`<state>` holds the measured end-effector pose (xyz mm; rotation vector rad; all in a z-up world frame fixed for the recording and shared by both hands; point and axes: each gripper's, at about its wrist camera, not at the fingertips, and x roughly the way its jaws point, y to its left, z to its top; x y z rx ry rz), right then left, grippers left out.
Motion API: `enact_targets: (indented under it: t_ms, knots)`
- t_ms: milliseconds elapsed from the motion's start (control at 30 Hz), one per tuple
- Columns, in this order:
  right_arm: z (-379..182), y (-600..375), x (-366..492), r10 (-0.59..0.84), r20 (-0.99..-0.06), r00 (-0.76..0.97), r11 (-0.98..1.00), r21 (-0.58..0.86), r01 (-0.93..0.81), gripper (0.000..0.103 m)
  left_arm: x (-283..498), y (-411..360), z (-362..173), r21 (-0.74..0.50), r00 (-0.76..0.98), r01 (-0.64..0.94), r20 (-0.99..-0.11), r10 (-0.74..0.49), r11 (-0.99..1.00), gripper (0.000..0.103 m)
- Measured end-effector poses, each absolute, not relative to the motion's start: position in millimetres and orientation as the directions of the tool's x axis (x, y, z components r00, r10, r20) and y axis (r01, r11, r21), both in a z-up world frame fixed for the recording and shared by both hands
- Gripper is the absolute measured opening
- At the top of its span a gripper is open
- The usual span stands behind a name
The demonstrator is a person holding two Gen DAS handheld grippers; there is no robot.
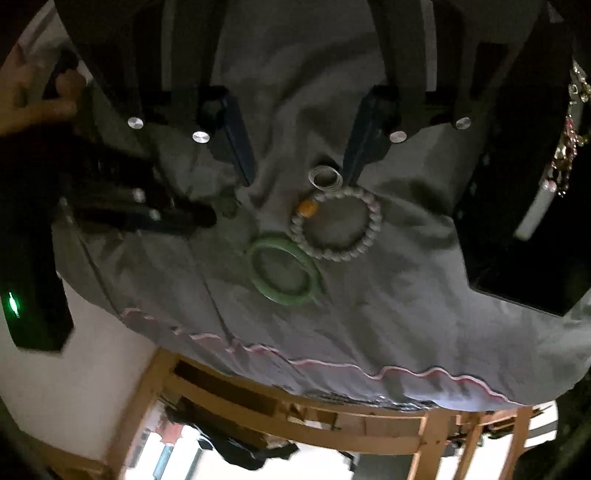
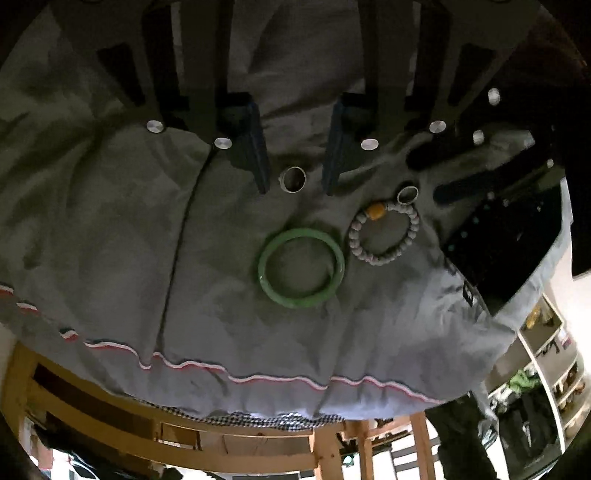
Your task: Organize jewelry
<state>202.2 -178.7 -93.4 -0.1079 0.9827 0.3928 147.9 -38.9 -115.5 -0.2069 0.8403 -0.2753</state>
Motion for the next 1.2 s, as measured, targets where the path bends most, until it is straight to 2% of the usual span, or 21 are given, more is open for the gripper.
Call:
enact_targets:
  t_ms: [67, 200, 300, 333, 367, 767, 1200]
  knots:
    - [-102.2, -175.1, 204.8, 0.263, -0.837, 0.480, 0.926, 0.079, -0.368, 0.030, 153.7, -38.8, -119.7, -0.289, 0.631, 0.148, -0.709, -0.316, 0.946, 0.047]
    - [-121.2, -172.4, 216.7, 0.211, -0.854, 0.475, 0.947, 0.058, -0.315, 0.030, 163.6, -39.2, -134.2, -0.288, 0.601, 0.132, -0.737, -0.308, 0.948, 0.025]
    - [-129.1, -171.0, 220.5, 0.198, -0.862, 0.467, 0.952, 0.056, -0.301, 0.030, 164.9, -37.6, -140.1, -0.285, 0.595, 0.121, -0.746, -0.300, 0.951, 0.020]
    - [-128.8, -170.9, 220.6, 0.202, -0.859, 0.469, 0.952, 0.060, -0.300, 0.028, 164.6, -35.8, -140.9, -0.289, 0.593, 0.119, -0.747, -0.302, 0.950, 0.020]
    - [-127.4, -171.2, 220.5, 0.205, -0.857, 0.473, 0.952, 0.062, -0.300, 0.020, 164.2, -35.1, -140.5, -0.293, 0.594, 0.119, -0.745, -0.305, 0.949, 0.020]
    - [-82.7, -167.4, 202.1, 0.262, -0.786, 0.561, 0.934, 0.059, -0.353, 0.020, 150.0, -30.5, -121.0, -0.270, 0.641, 0.114, -0.715, -0.278, 0.956, 0.020]
    - [-58.7, -158.8, 188.3, 0.284, -0.749, 0.598, 0.925, 0.050, -0.377, 0.020, 127.6, -19.3, -82.3, -0.228, 0.673, 0.053, -0.711, -0.203, 0.972, 0.020]
